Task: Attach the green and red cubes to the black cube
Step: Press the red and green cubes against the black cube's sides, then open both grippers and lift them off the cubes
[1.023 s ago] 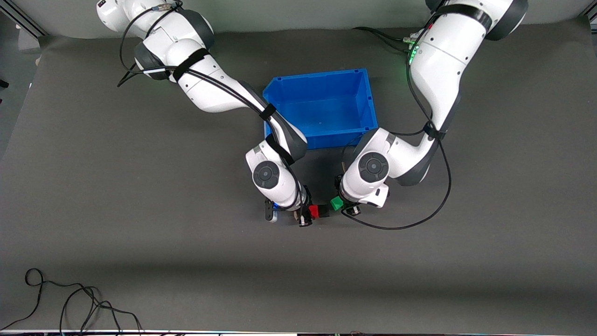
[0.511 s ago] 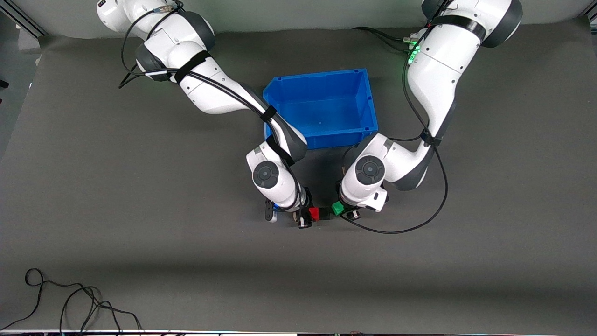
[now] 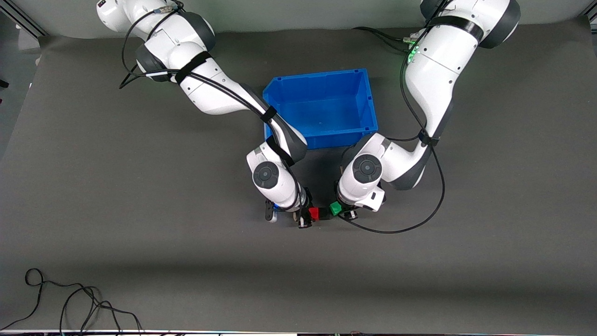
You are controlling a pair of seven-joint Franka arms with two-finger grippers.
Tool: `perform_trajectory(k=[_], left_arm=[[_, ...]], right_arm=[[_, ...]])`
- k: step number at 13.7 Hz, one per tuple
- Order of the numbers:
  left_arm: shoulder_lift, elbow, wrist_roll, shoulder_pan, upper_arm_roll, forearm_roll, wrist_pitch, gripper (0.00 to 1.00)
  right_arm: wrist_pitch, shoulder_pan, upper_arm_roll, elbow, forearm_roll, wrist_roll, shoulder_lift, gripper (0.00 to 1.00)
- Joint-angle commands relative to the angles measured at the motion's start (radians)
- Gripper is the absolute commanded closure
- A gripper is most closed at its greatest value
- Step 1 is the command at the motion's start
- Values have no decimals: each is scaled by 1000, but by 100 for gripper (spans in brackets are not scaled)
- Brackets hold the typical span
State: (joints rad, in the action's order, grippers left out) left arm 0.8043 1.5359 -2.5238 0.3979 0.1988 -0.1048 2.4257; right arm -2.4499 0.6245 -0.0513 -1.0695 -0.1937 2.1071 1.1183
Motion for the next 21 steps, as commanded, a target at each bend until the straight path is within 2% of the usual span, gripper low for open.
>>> perform_trajectory(k=[1,4,5,6,7,8,9,12,14,17,19,21], left_arm=[[29,-28,-10,9,-10,-24,13,100],[36,-37,-10,7,-10,-26,13,100],[36,-37,-6,6,-10,-39,16,100],[36,-37,-6,6,-10,-61,21,35],[36,-40,-7,12,-10,-70,20,1],[33,-42,-7,12,-10,-73,13,0],[33,-43,-7,12,-10,-73,9,0],[18,-60,-6,-2,-10,-75,-14,0],[7,-132,16,-54,-9,-78,-109,0],[-8,-265,184,-106,-6,-75,-281,0],[-65,-298,336,-154,-3,-73,-379,2],[-152,-290,509,-197,-2,-61,-462,1]], right_arm=[[-8,8,5,22,19,27,20,83],[-8,6,5,22,19,27,21,81],[-8,6,5,22,19,27,20,60],[-6,6,7,22,19,28,20,20],[-6,6,10,22,20,22,20,14],[-6,4,10,23,20,24,20,4],[-6,1,10,28,20,22,18,0],[21,-5,14,28,25,21,-24,0],[69,-8,22,20,36,-30,-87,0],[288,-55,25,-4,39,-218,-201,0],[388,-77,34,-74,39,-326,-315,0],[455,-100,42,-156,39,-436,-420,0]])
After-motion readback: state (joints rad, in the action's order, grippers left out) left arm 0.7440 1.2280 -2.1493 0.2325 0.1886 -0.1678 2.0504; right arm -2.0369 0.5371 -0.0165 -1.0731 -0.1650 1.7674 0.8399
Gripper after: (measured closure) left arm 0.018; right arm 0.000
